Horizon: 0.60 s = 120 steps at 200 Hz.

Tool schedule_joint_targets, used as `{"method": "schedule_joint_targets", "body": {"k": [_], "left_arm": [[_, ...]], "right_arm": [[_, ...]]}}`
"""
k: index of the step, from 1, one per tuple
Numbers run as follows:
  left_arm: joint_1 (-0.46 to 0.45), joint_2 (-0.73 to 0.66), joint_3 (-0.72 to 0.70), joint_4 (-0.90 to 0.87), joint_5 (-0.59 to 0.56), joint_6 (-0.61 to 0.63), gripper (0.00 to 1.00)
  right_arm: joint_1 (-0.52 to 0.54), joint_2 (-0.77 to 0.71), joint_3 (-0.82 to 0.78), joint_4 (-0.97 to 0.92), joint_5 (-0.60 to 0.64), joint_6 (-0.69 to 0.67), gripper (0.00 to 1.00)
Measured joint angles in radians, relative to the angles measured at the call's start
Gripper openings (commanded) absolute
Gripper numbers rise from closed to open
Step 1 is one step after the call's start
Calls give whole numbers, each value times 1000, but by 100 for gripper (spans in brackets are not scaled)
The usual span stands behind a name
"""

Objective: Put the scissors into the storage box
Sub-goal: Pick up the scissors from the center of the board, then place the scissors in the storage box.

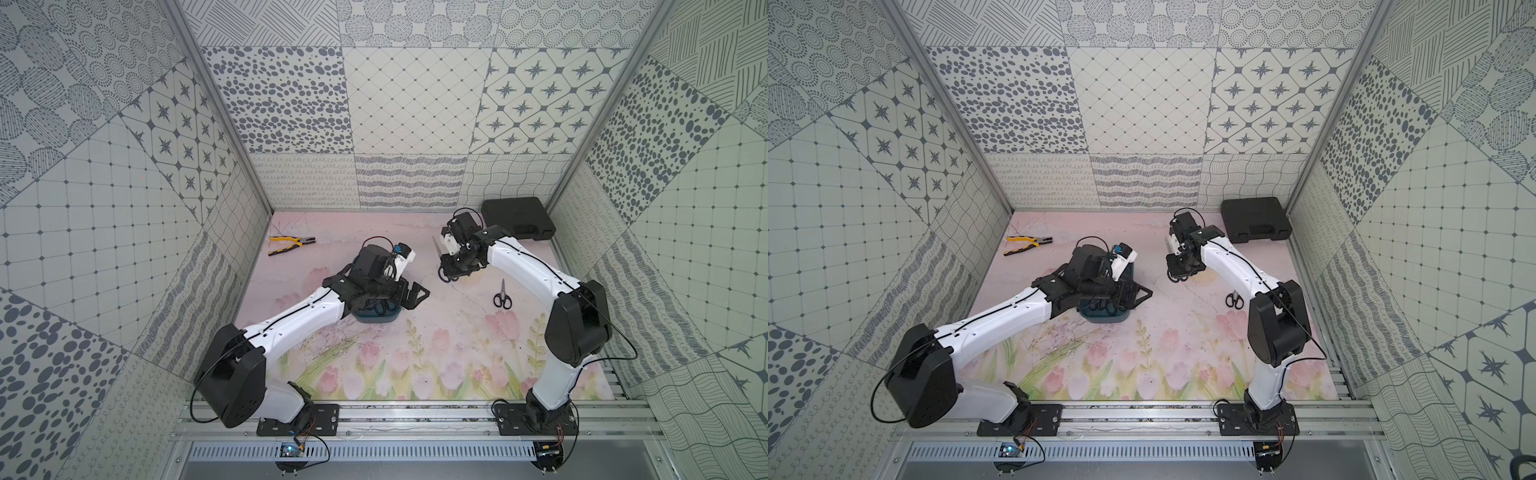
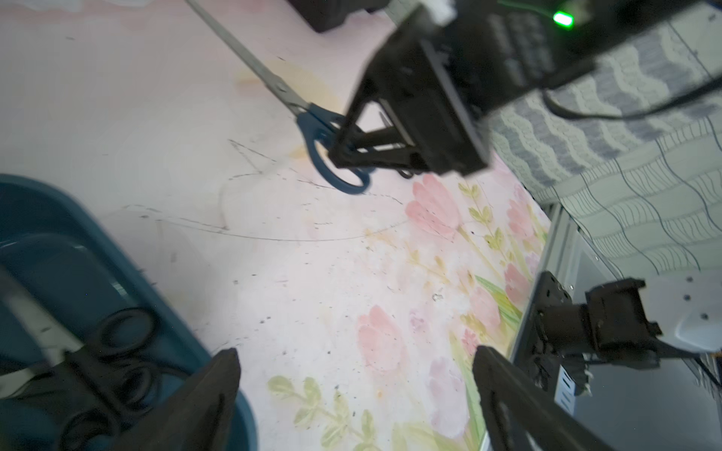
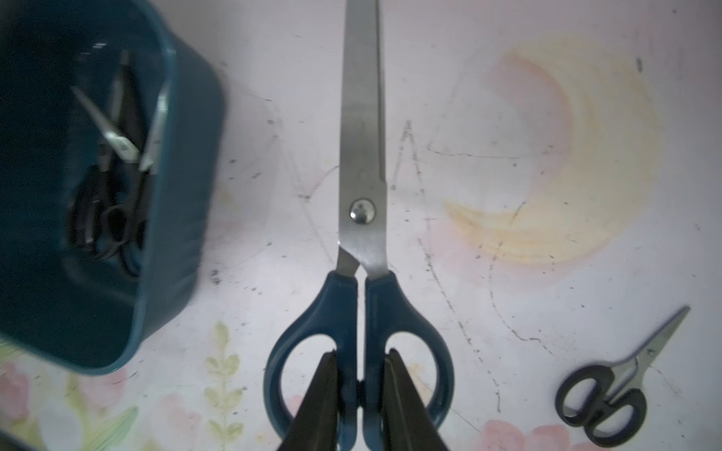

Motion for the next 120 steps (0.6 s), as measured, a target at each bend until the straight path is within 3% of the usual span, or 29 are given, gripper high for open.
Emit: {"method": "schedule_joint_targets", "body": {"k": [51, 83, 120], "left_arm": [[271, -128, -145, -11, -111, -136, 98], [335, -190, -217, -39, -181, -209, 99], [360, -256, -281, -62, -240, -275, 99]], "right_arm": [[239, 26, 93, 7, -70, 132, 0], [328, 147, 146, 44, -72, 240, 0], [330, 295, 229, 86, -55, 325, 0]]}}
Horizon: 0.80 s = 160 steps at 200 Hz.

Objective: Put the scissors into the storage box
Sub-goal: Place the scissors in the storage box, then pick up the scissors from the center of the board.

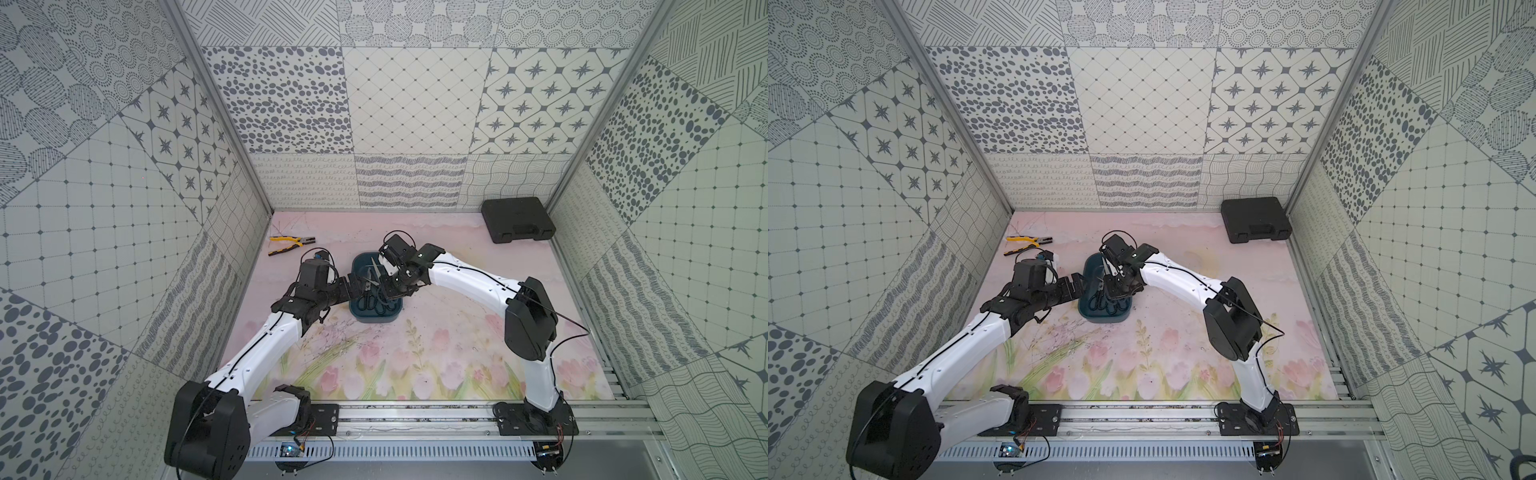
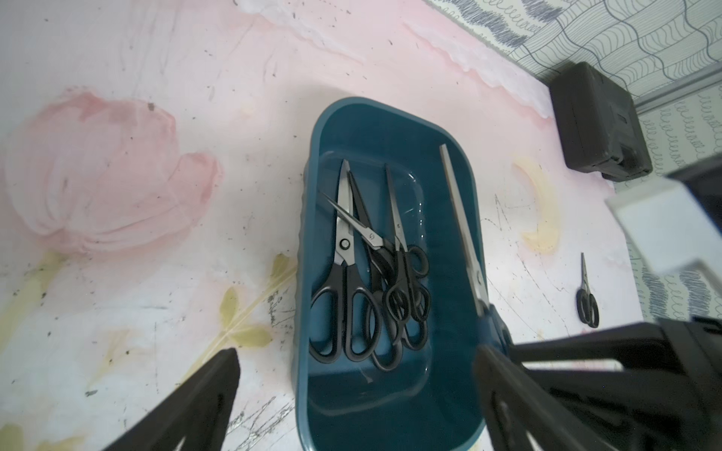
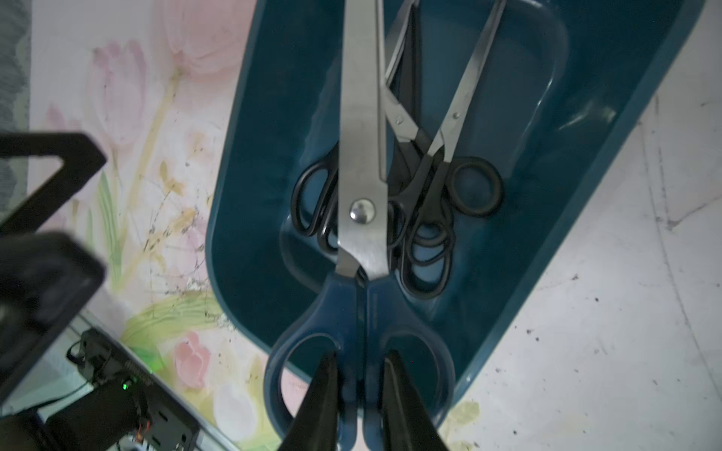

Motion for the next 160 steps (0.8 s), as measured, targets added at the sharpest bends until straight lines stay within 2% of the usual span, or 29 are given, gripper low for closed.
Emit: {"method": "schedule_joint_targets", "body": {"k": [10, 26, 40, 52, 78, 111, 129, 146, 160], "left_arm": [[2, -9, -8, -4, -11, -11, 99], [4, -17, -14, -11, -21, -24, 99], [5, -20, -16, -14, -28, -35, 99], [5, -20, -18, -14, -34, -38, 99], [5, -23, -17, -15, -34, -42, 99], [3, -39, -6, -19, -27, -45, 99], [-23, -41, 34, -31, -18, -40, 99], [-105, -36, 103, -42, -22, -12, 99], [-204, -18, 171, -35, -18, 29, 99]], "right_arm": [[-3, 29, 19, 13, 4, 19, 0], [-7, 58, 33, 25, 12, 42, 18], [-9, 76, 42, 28, 18, 54, 28], [-9, 92, 52, 31, 18, 57, 43], [-9, 101, 69, 36, 18, 61, 60], [-12, 87, 74, 45, 29, 38, 62], [-26, 8, 3, 71, 49, 10, 64], [-76, -141, -130, 101, 63, -19, 66], [-187, -292, -250, 132, 61, -35, 66]]}}
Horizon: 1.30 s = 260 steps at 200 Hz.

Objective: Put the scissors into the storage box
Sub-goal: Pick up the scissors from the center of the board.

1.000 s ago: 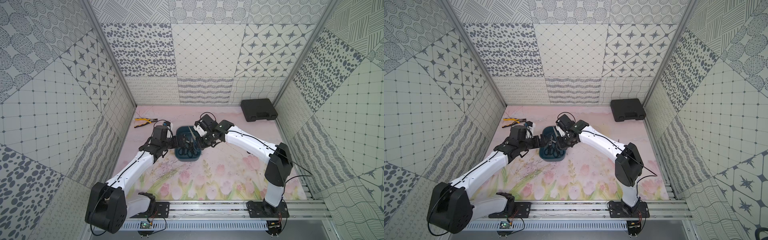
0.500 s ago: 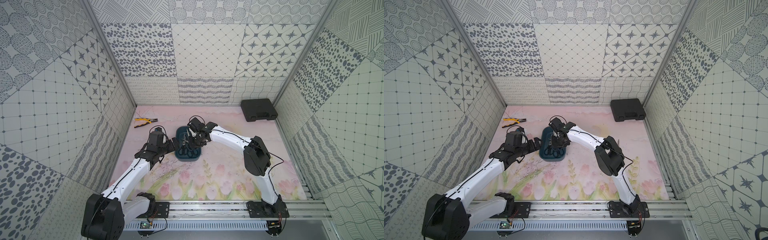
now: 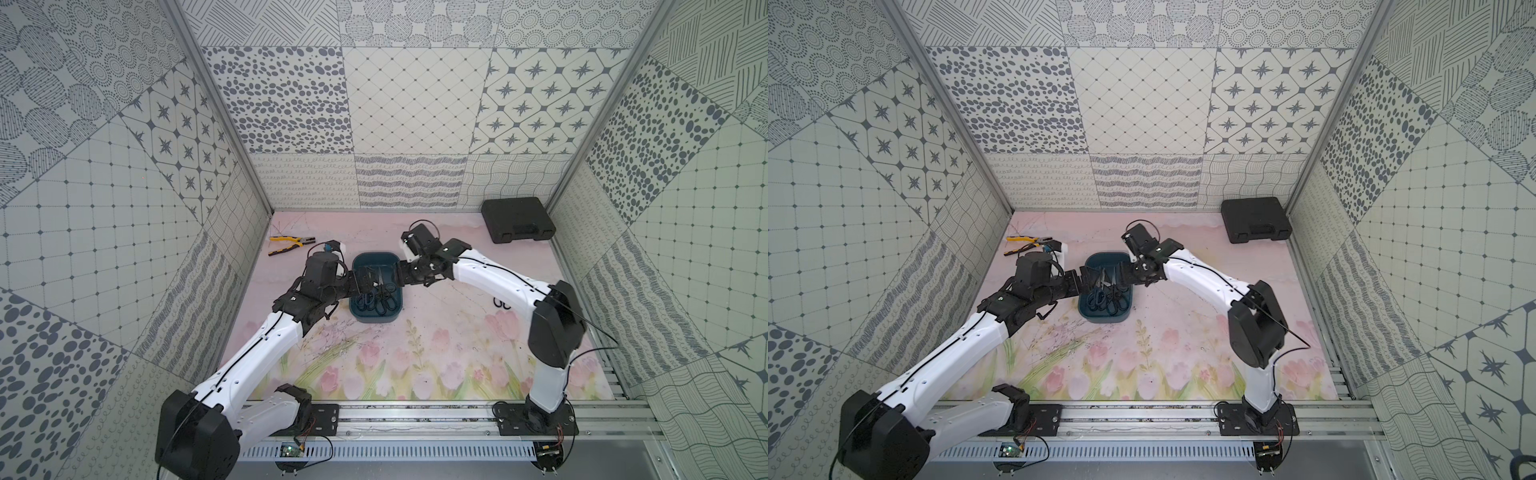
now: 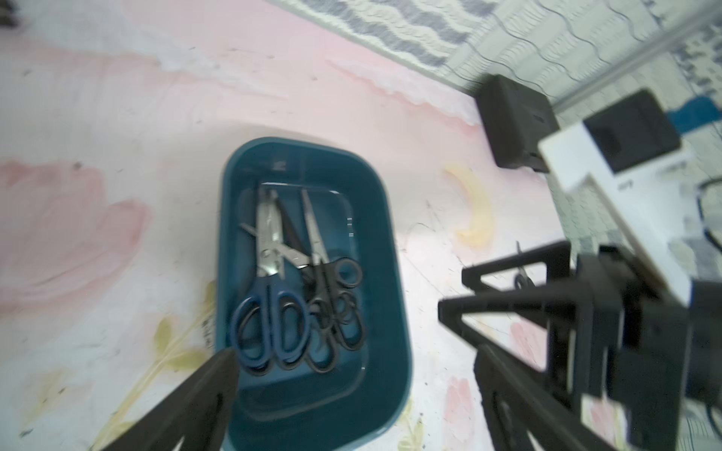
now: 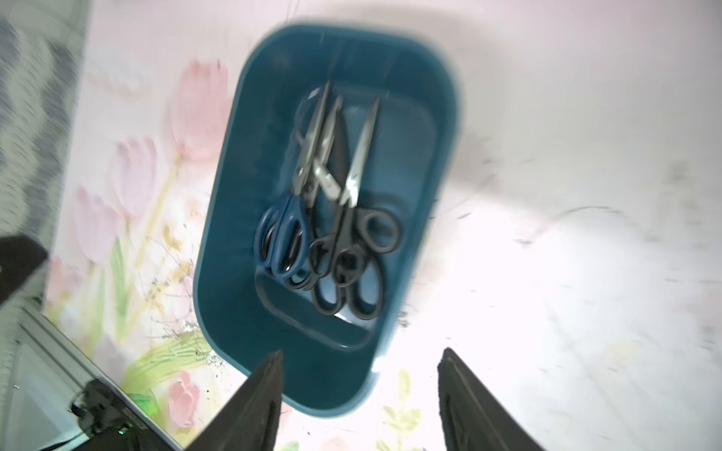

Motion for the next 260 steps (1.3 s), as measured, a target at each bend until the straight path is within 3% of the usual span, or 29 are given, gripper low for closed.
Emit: {"method": "schedule_joint_targets", "body": {"k": [21, 41, 65, 98, 132, 260], "left_arm": [[-132, 55, 85, 20, 35, 70, 99], [-255, 160, 179, 34, 95, 146, 99], [-370, 320, 303, 28, 158, 220, 99], [-436, 510, 403, 36, 235, 247, 99], [-455, 614, 438, 40, 283, 246, 99], [-461, 695, 459, 21, 316, 250, 99]], "right_arm": [[-247, -156, -137, 44, -2, -16, 65], [-489, -209, -255, 49, 8, -34, 62], [-631, -205, -368, -7, 41, -60, 60], [-630, -183, -404, -69, 93, -105, 55], [-624, -126, -404, -71, 137, -132, 51], [-624, 22, -404, -51, 171, -153, 39]]}}
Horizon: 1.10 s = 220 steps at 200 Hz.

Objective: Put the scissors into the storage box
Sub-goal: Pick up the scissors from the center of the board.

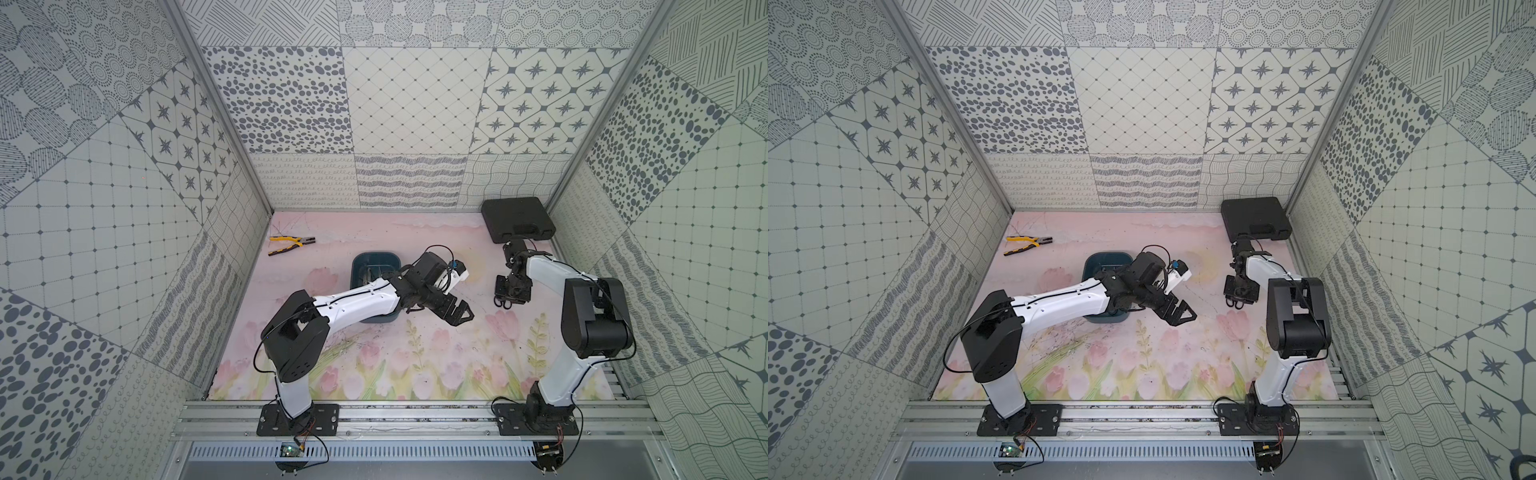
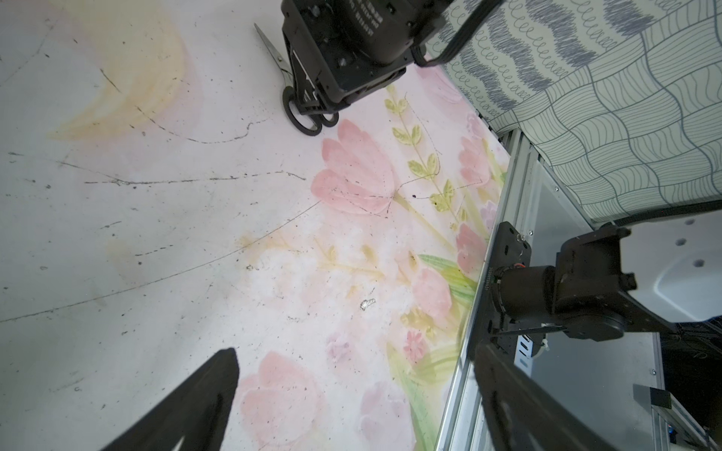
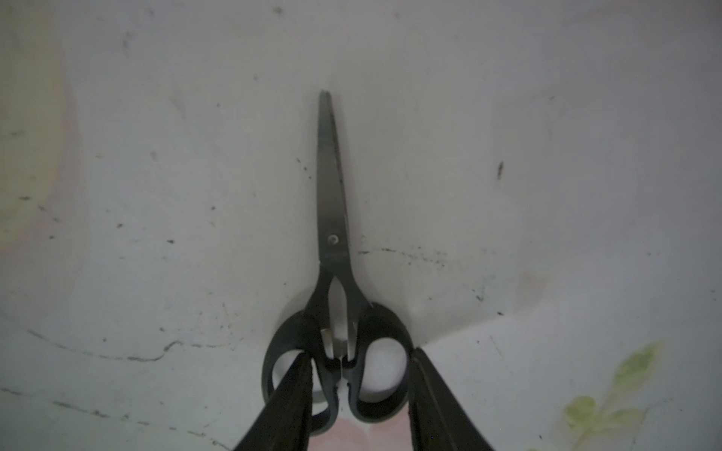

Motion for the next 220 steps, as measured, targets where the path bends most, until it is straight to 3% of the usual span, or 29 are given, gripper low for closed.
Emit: {"method": "schedule_joint_targets", "body": {"k": [13, 30, 73, 103, 132, 220], "left_arm": [[0, 3, 0, -3, 0, 1, 99], [0, 8, 3, -5, 0, 1, 99], [0, 13, 16, -18, -1, 3, 99], [0, 13, 17, -23, -1, 9, 99], [0, 13, 17, -26, -1, 13, 99], [0, -37, -6, -19, -33, 28, 99]], "right_arm": [[0, 3, 0, 5, 0, 0, 37], [1, 15, 0, 10, -4, -2, 25], [1, 35, 16, 9, -24, -3, 25], [1, 43, 27, -1, -32, -4, 9], [1, 43, 27, -2, -36, -4, 0], [27, 32, 27, -8, -37, -7, 0]]}}
